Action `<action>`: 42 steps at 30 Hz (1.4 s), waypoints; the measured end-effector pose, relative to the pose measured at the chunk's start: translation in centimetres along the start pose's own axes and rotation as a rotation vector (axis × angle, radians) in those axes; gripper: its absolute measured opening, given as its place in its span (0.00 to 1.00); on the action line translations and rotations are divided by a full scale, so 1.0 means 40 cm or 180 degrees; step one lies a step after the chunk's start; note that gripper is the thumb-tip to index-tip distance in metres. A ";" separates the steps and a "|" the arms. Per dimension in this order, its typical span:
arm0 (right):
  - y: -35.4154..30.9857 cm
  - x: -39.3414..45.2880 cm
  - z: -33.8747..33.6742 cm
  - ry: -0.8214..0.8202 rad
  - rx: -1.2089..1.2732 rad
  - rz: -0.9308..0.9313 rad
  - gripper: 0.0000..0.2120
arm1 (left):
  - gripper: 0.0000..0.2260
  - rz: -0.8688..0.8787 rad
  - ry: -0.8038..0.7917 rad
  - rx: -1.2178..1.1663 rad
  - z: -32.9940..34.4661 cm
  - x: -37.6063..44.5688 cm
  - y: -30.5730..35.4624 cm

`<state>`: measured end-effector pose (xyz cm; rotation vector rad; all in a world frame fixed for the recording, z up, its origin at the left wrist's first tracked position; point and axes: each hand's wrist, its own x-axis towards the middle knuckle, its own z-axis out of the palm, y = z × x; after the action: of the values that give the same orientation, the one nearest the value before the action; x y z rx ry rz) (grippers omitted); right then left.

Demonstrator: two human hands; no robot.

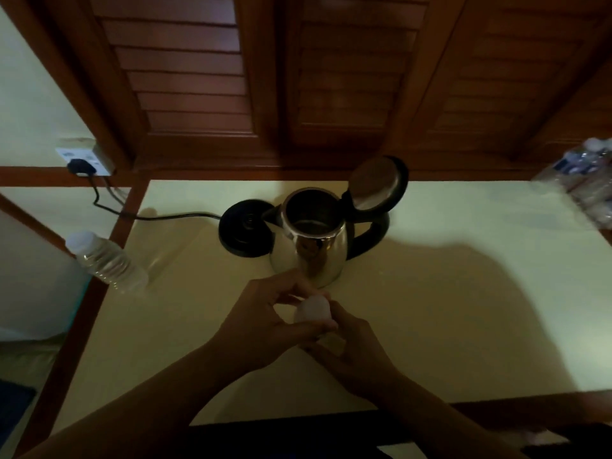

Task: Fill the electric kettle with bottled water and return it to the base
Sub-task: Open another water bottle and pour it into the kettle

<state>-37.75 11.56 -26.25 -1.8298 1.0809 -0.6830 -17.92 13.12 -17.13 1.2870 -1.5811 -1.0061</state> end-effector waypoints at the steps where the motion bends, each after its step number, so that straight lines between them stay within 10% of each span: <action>1: 0.000 0.002 -0.003 -0.0021 0.0006 -0.0010 0.28 | 0.14 -0.0035 0.0089 -0.0018 0.006 0.004 0.002; 20: 0.026 0.013 0.005 0.0181 -0.0082 -0.0349 0.24 | 0.30 -0.0216 0.0668 0.0264 0.061 0.019 0.013; 32: 0.016 0.030 -0.013 0.0228 0.0085 -0.0493 0.28 | 0.15 -0.0165 -0.0730 0.0402 -0.028 0.028 0.010; 42: 0.044 0.035 0.001 0.0248 -0.0052 -0.0596 0.19 | 0.23 -0.0066 0.0412 0.0684 0.045 0.029 0.006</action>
<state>-37.75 9.95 -27.80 -1.9488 0.9749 -0.8639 -19.85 12.14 -17.35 1.4860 -1.6111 -0.7643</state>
